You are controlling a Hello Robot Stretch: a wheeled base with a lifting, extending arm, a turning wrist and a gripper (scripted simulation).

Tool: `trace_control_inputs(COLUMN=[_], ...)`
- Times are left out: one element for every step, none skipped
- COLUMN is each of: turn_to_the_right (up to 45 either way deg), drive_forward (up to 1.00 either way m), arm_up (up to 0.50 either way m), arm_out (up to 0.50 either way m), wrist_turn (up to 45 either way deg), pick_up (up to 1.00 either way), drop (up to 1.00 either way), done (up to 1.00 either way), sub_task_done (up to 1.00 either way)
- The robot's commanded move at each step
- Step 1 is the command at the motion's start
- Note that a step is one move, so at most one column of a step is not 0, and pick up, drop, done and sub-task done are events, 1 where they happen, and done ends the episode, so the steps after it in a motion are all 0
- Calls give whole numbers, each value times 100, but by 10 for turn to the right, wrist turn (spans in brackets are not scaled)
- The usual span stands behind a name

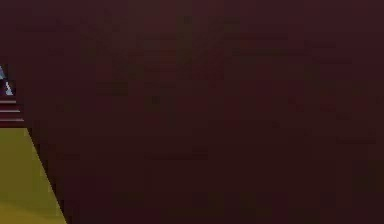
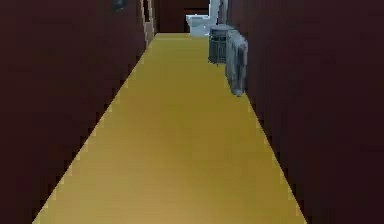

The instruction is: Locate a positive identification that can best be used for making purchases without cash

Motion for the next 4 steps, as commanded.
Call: trace_control_inputs(turn_to_the_right=[450, 390, 0, 0], drive_forward=[0, 0, 100, 100], arm_up=[0, 0, 0, 0], arm_out=[0, 0, 0, 0], wrist_turn=[0, 0, 0, 0], pick_up=[0, 0, 0, 0], drop=[0, 0, 0, 0], done=[0, 0, 0, 0], sub_task_done=[0, 0, 0, 0])
